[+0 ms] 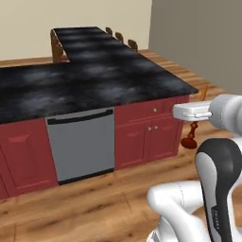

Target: Get the candle and the beer from the cabinet and move them to the dining counter.

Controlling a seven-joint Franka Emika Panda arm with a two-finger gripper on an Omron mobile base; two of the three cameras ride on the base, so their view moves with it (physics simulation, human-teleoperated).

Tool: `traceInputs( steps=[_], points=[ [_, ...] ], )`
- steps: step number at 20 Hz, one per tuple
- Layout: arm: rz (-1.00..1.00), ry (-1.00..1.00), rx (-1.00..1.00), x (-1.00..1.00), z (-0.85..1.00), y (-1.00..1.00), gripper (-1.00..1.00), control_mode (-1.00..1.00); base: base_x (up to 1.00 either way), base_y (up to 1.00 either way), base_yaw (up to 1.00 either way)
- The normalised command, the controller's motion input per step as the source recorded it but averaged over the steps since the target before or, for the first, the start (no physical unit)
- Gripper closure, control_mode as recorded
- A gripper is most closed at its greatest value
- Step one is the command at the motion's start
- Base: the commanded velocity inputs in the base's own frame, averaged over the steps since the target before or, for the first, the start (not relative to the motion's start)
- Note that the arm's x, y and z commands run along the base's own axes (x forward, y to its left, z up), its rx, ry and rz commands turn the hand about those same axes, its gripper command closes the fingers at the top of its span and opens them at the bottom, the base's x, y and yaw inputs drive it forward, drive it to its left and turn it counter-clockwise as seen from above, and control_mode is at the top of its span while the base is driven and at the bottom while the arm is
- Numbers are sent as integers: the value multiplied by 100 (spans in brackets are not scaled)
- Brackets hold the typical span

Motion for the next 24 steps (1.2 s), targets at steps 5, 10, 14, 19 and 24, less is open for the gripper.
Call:
traceInputs(
  steps=[5,10,14,19,24],
  points=[
    [0,0,0,0,0,0,100,100,5,-99,-18],
    [0,0,0,0,0,0,100,100,19,-100,0],
    [0,0,0,0,0,0,100,100,22,-100,0],
    [0,0,0,0,0,0,100,100,17,-100,0],
    [0,0,0,0,0,0,100,100,14,-100,0]
  ],
)
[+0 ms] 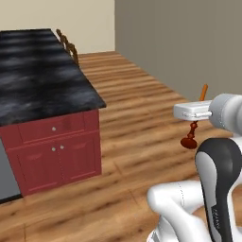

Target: Get the candle and the beer from the cabinet and move them to the dining counter.

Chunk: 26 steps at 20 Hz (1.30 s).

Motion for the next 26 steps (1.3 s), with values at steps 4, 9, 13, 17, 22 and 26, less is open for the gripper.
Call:
traceInputs(
  steps=[4,9,13,17,22,26],
  points=[
    [0,0,0,0,0,0,100,100,28,-91,0],
    [0,0,0,0,0,0,100,100,92,-34,1],
    [0,0,0,0,0,0,100,100,100,-23,4],
    [0,0,0,0,0,0,100,100,100,-37,4],
    [0,0,0,0,0,0,100,100,100,-56,5],
    [0,0,0,0,0,0,100,100,100,-60,7]
  ],
)
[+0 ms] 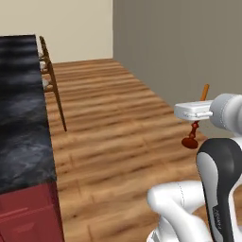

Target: Get the candle and the beer from the cabinet and move them to the dining counter.

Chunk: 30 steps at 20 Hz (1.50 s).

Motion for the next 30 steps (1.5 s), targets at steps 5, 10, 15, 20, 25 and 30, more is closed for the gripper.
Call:
traceInputs(
  steps=[5,10,15,20,25,30],
  points=[
    [0,0,0,0,0,0,100,100,99,-71,6],
    [0,0,0,0,0,0,100,100,100,-62,7],
    [0,0,0,0,0,0,100,100,99,-53,3],
    [0,0,0,0,0,0,100,100,99,-35,3],
    [0,0,0,0,0,0,100,100,100,-19,1],
    [0,0,0,0,0,0,100,100,100,-2,3]
  ],
)
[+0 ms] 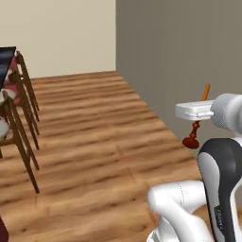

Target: Get the candle and the beer from the cabinet and move them to the dining counter.

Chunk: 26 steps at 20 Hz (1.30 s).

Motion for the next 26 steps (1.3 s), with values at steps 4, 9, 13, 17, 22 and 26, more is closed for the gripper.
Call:
traceInputs(
  steps=[4,9,13,17,22,26],
  points=[
    [0,0,0,0,0,0,100,100,98,0,8],
    [0,0,0,0,0,0,100,100,96,0,13],
    [0,0,0,0,0,0,100,100,100,0,23],
    [0,0,0,0,0,0,100,100,100,-3,35],
    [0,0,0,0,0,0,100,100,100,-6,61],
    [0,0,0,0,0,0,100,100,81,-18,83]
  ],
)
